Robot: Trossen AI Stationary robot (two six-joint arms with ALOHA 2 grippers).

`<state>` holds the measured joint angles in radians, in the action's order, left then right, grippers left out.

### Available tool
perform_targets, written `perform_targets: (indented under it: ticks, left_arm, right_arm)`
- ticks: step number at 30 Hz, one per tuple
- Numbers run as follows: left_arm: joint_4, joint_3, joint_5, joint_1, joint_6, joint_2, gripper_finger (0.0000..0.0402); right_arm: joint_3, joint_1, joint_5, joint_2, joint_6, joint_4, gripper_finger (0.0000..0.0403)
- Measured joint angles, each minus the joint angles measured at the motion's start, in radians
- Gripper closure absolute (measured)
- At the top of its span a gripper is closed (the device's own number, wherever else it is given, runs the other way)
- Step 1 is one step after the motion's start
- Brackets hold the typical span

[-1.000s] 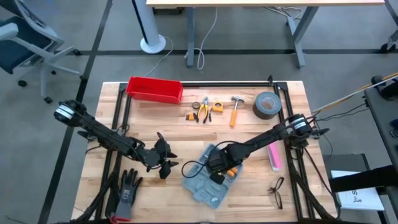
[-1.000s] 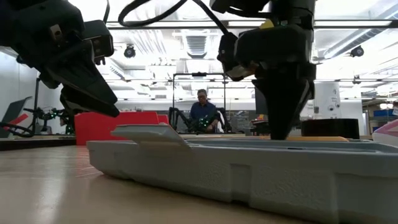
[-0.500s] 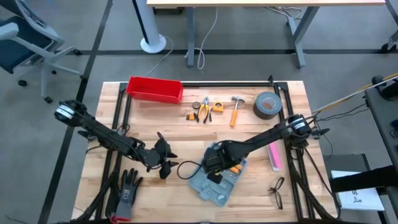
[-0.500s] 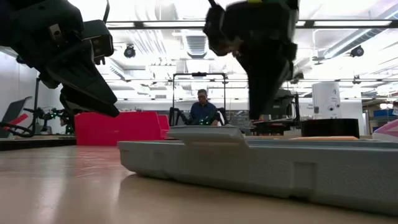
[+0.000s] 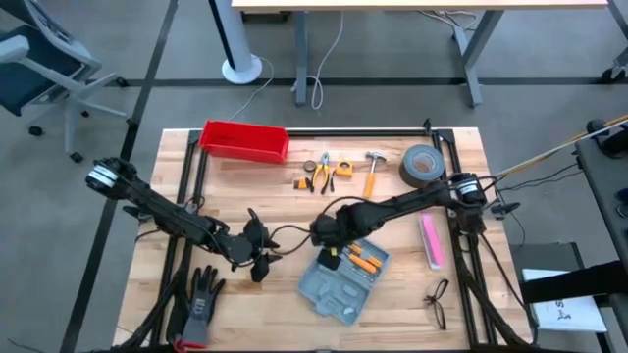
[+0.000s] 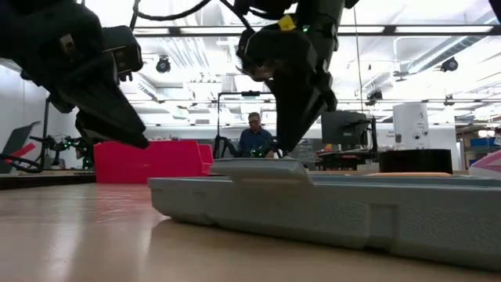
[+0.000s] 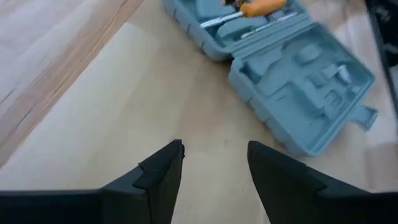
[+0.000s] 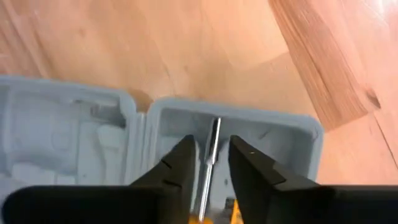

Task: Prefit tool cases
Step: Remove the screwdriver bit holder handle from the gray toolbox

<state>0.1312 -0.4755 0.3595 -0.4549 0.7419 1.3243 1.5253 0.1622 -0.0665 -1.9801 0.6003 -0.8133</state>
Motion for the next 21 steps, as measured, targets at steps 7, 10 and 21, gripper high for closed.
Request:
perform_targets:
  ticks: [7, 10, 21]
  left_arm:
    - [-0.069, 0.000, -0.012, -0.013, 0.002, -0.001, 0.0208]
    - [-0.067, 0.000, -0.036, -0.024, 0.000, -0.002, 0.0209]
    - [-0.080, 0.000, -0.046, -0.051, 0.008, -0.021, 0.0212]
  right_arm:
    - [-0.009, -0.015, 0.011, -0.025, -0.024, 0.029, 0.0276]
    - [-0.007, -0.021, 0.016, -0.053, -0.028, 0.050, 0.0268]
    - [-0.008, -0.034, 0.023, -0.127, -0.038, 0.035, 0.0275]
